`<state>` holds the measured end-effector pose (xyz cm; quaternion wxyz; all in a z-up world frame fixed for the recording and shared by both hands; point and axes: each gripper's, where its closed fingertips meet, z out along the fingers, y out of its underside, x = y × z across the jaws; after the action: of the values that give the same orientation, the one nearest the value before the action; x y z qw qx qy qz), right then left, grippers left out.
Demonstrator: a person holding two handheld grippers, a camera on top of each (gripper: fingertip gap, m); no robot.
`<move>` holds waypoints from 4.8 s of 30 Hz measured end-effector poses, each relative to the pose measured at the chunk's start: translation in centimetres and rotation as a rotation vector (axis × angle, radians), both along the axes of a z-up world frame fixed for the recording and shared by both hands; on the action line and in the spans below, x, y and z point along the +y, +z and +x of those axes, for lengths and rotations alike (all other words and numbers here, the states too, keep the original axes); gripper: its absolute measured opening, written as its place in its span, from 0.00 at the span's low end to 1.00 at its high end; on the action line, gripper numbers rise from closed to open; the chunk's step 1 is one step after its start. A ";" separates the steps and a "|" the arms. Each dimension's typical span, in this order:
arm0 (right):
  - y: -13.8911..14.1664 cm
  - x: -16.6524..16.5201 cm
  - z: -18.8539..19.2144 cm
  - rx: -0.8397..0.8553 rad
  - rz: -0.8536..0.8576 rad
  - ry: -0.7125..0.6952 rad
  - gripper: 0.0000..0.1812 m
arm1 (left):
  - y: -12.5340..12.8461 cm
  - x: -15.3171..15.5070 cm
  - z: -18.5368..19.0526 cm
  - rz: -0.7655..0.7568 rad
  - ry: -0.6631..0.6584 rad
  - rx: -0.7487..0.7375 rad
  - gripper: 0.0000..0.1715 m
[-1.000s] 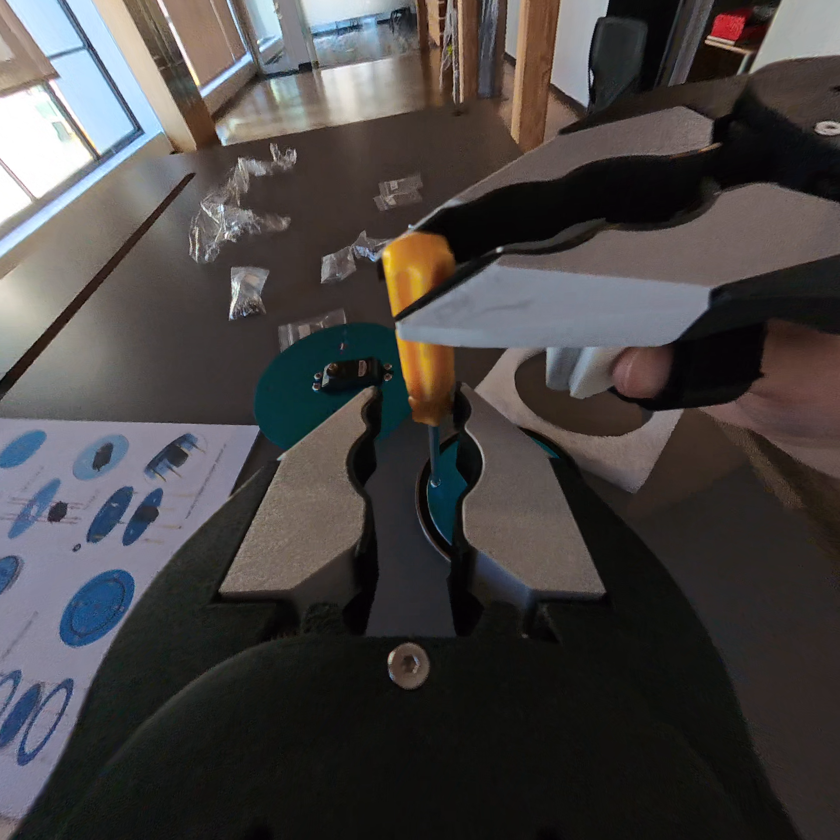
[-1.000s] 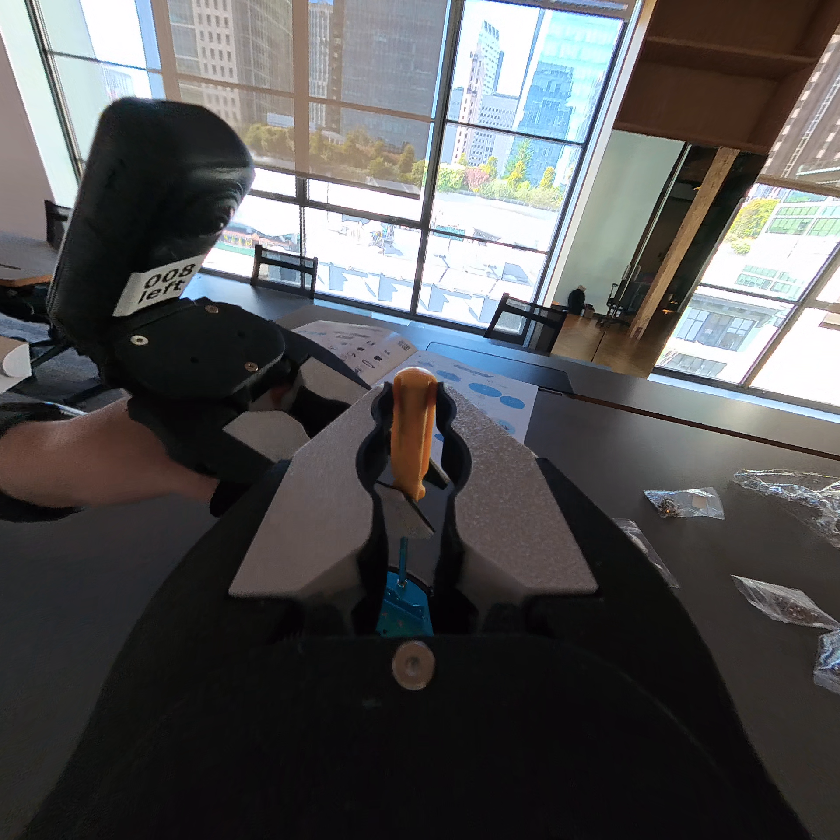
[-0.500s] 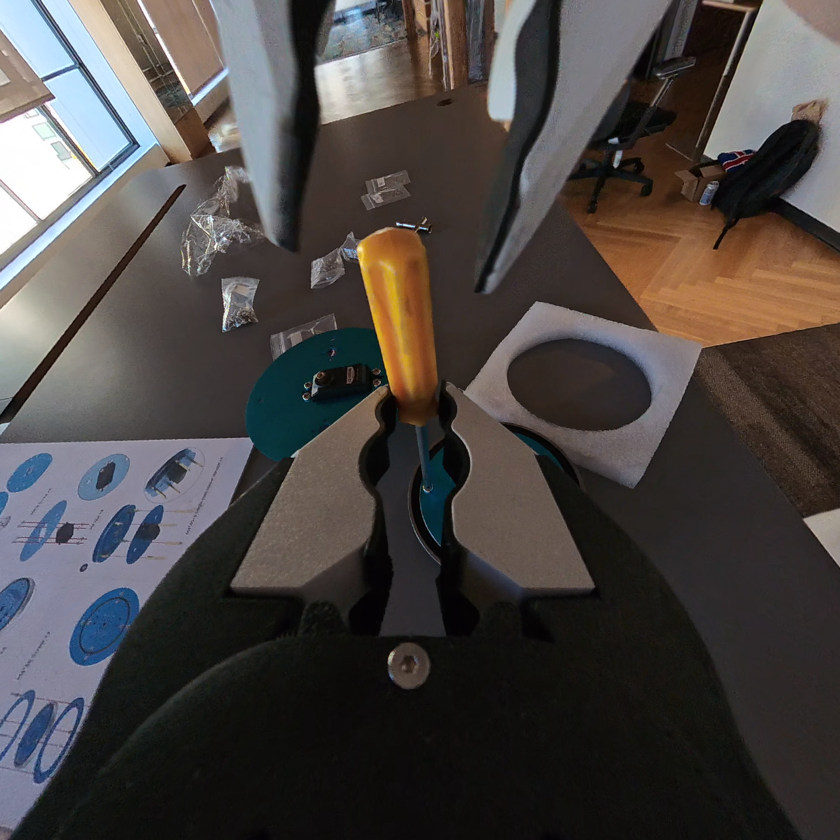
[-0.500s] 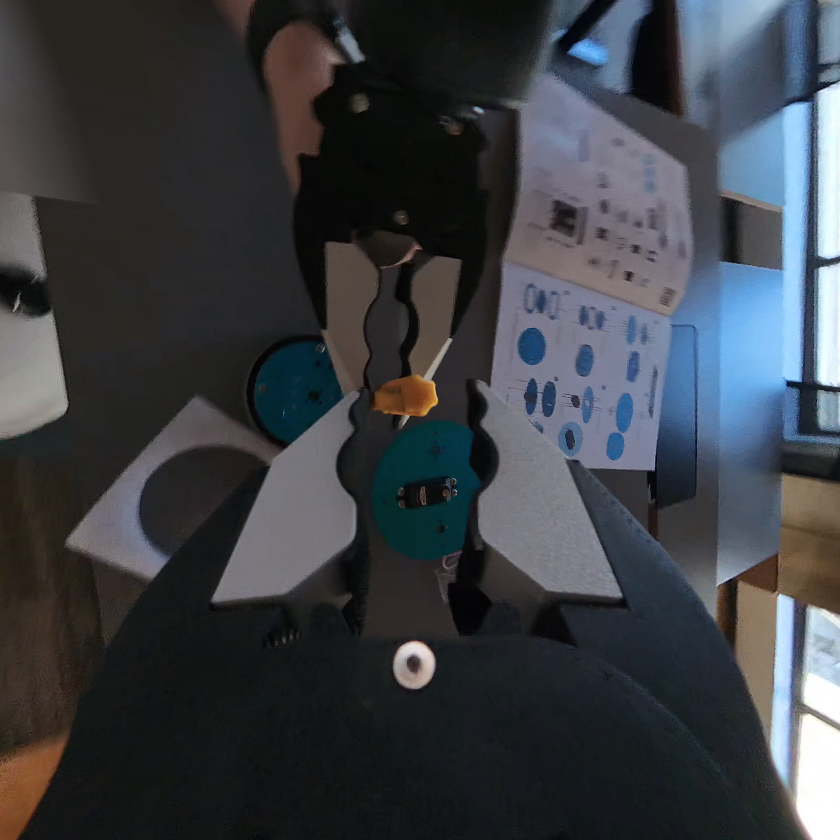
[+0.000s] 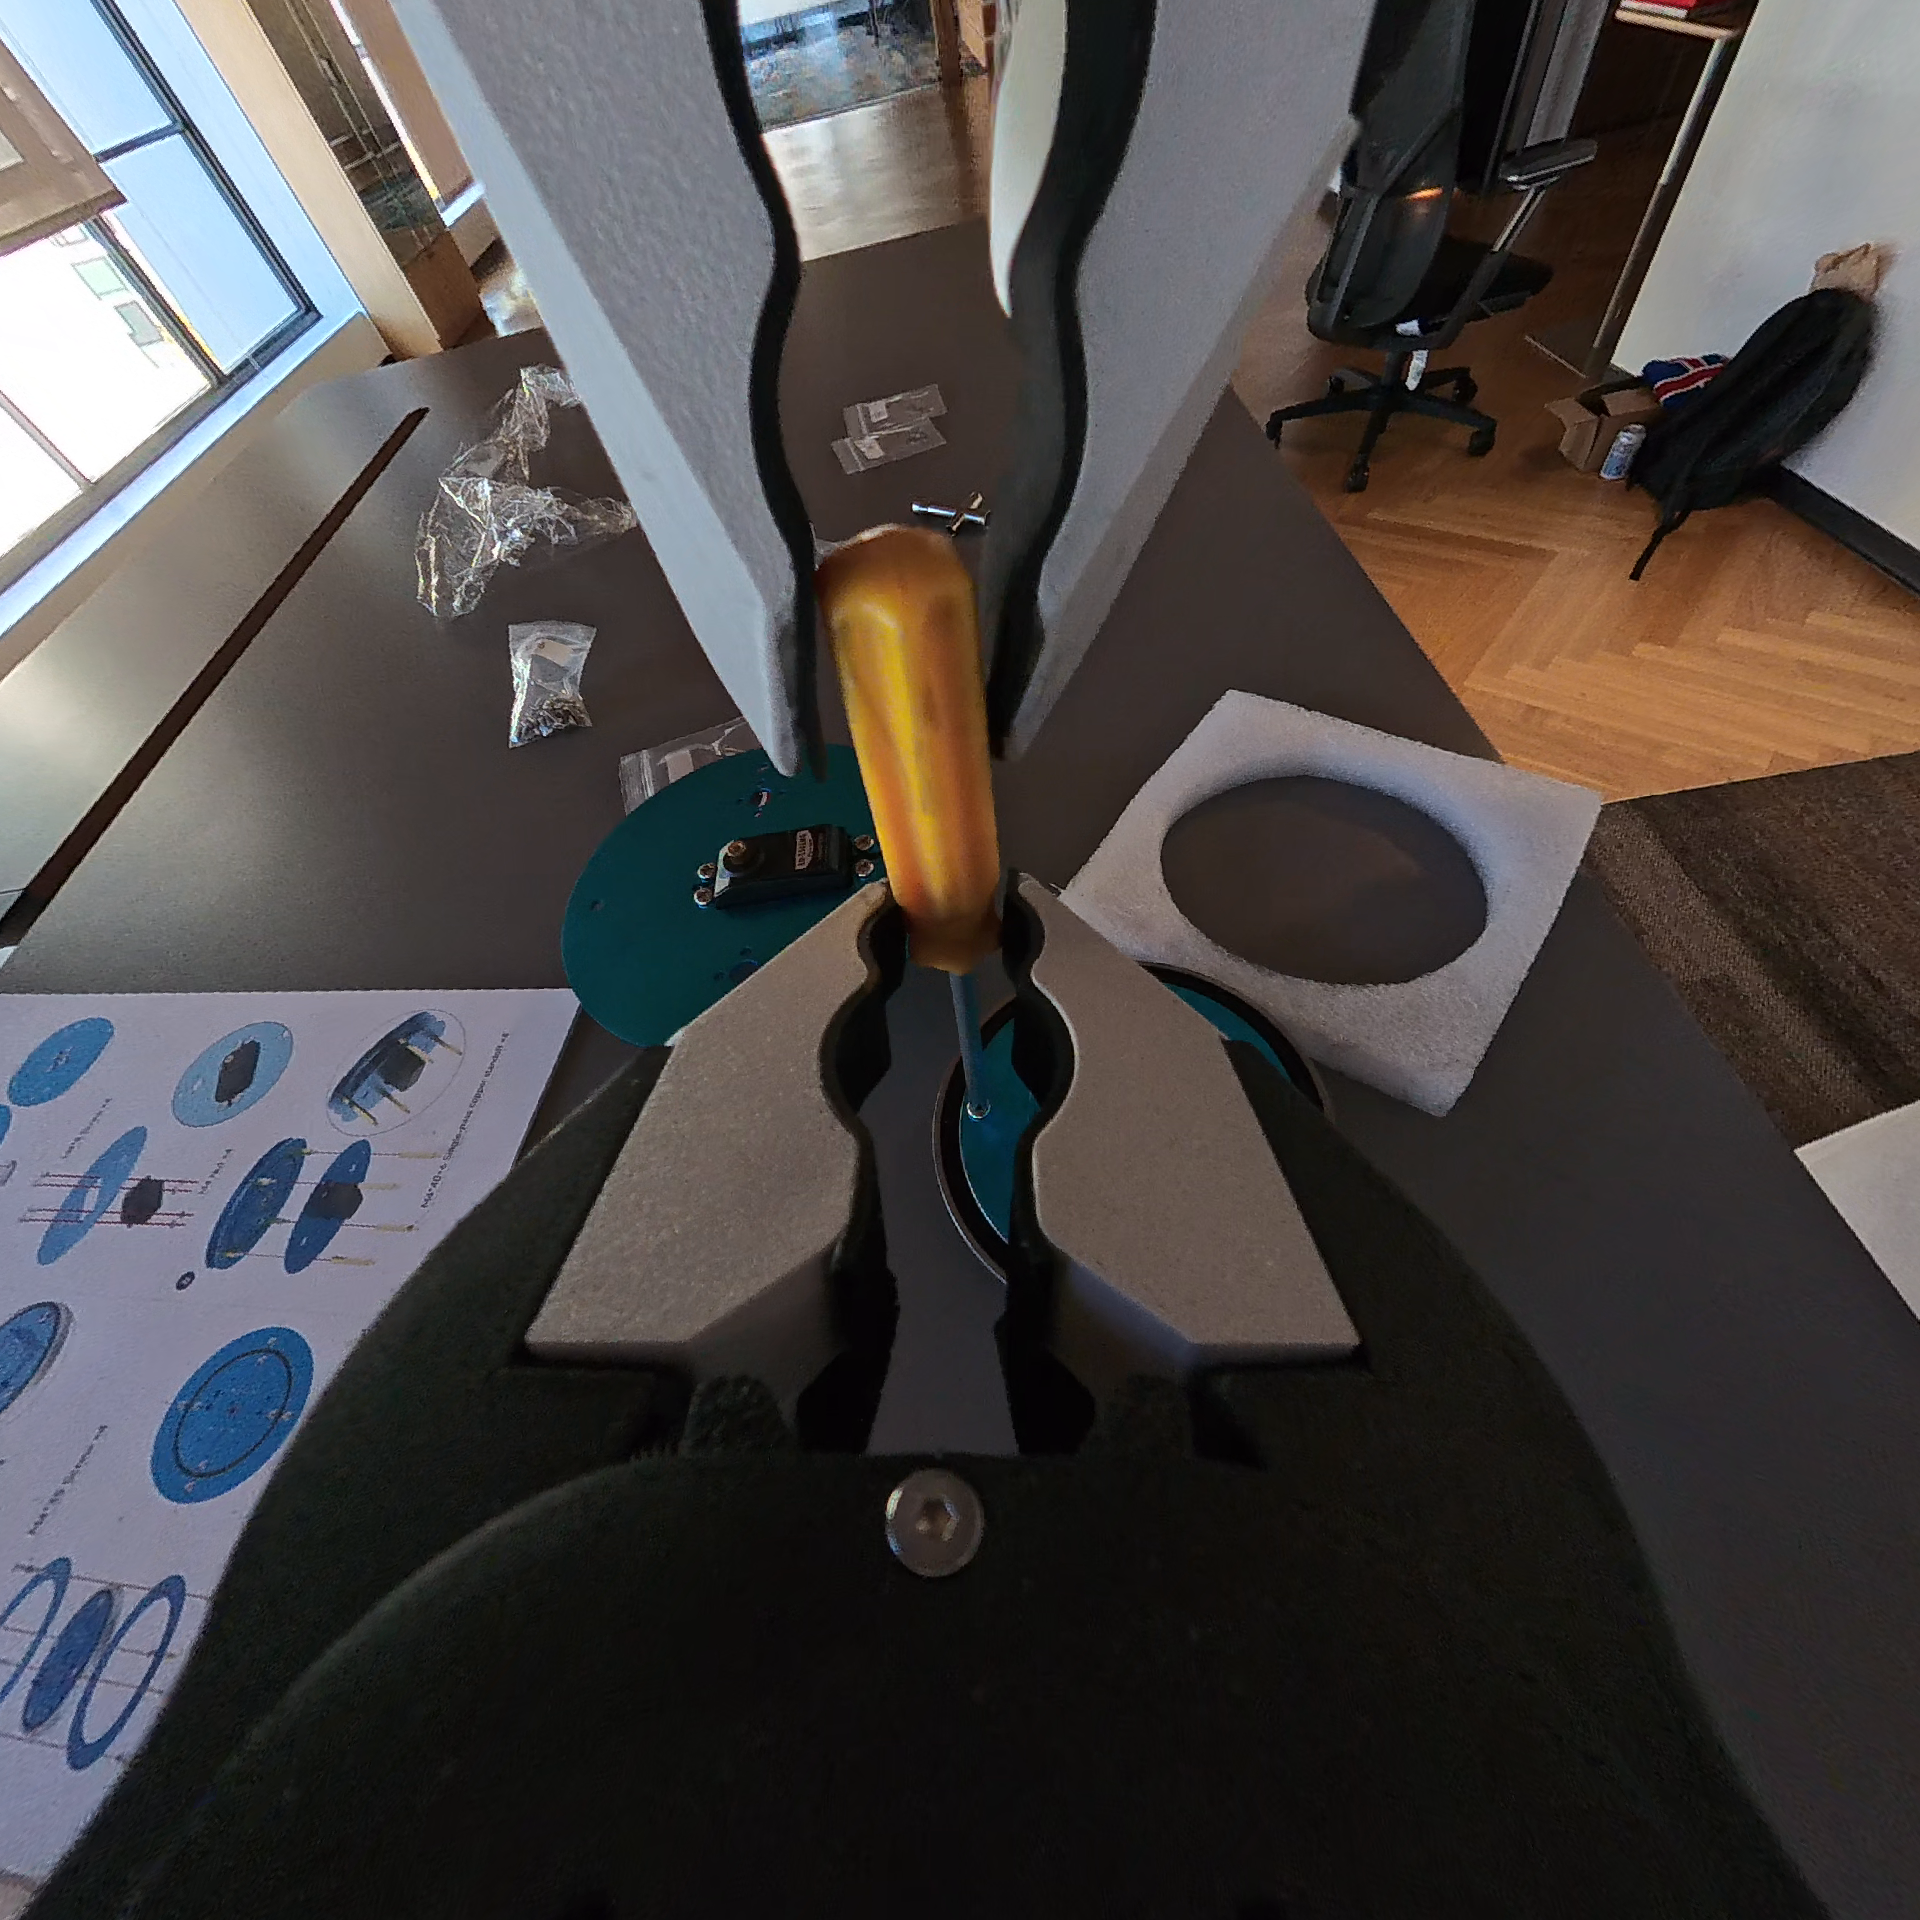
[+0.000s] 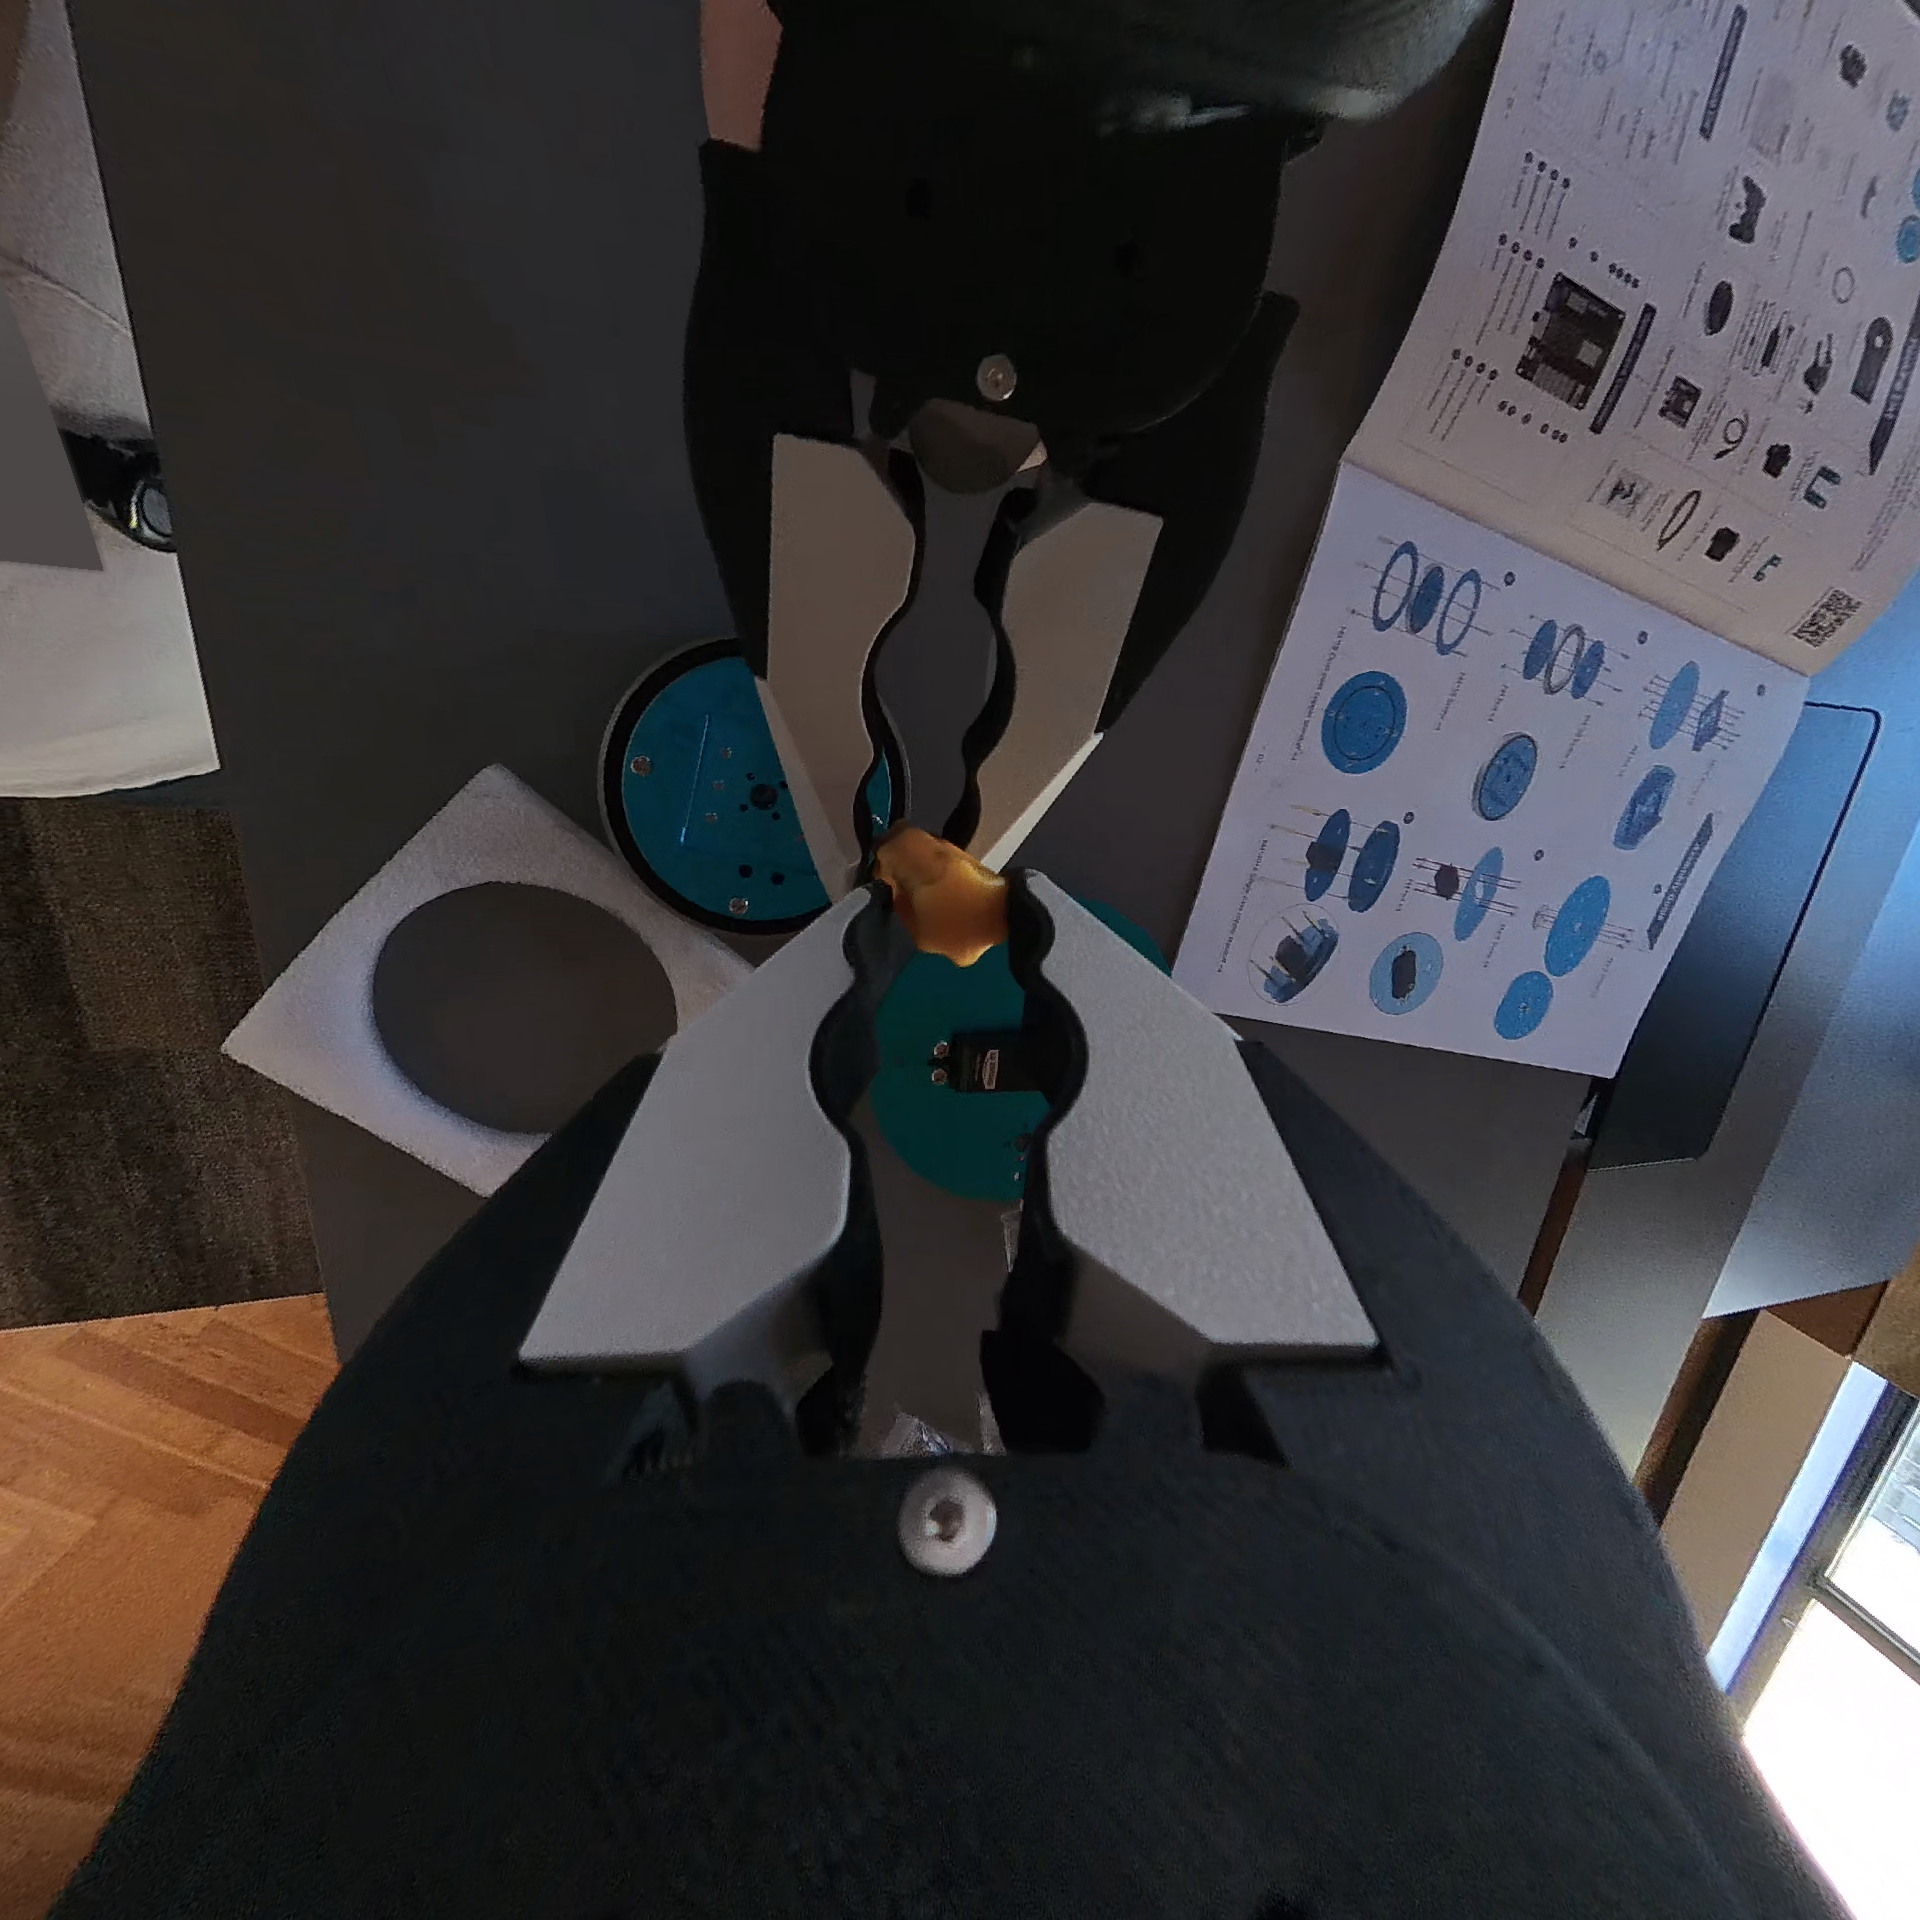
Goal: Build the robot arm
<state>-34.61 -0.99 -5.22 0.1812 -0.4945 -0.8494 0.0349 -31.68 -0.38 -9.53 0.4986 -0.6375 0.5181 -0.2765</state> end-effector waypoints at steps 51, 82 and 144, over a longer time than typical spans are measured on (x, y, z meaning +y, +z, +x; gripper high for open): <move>-1.1 0.2 0.6 0.237 -0.194 -0.998 0.10 | -6.5 -3.4 -1.5 -0.116 -0.012 0.188 0.27; 0.9 0.5 0.8 0.149 -0.064 -0.408 0.18 | -1.1 -0.1 -0.2 -0.013 0.008 -0.019 0.02; 0.2 0.6 1.0 0.343 -0.223 -0.982 0.10 | -6.6 -3.4 -1.3 -0.119 -0.068 0.200 0.28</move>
<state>-33.66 -0.38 -5.02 0.2586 -0.8375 -0.4671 0.1164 -32.96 -3.73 -16.09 0.3961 -0.6725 0.5692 -0.2585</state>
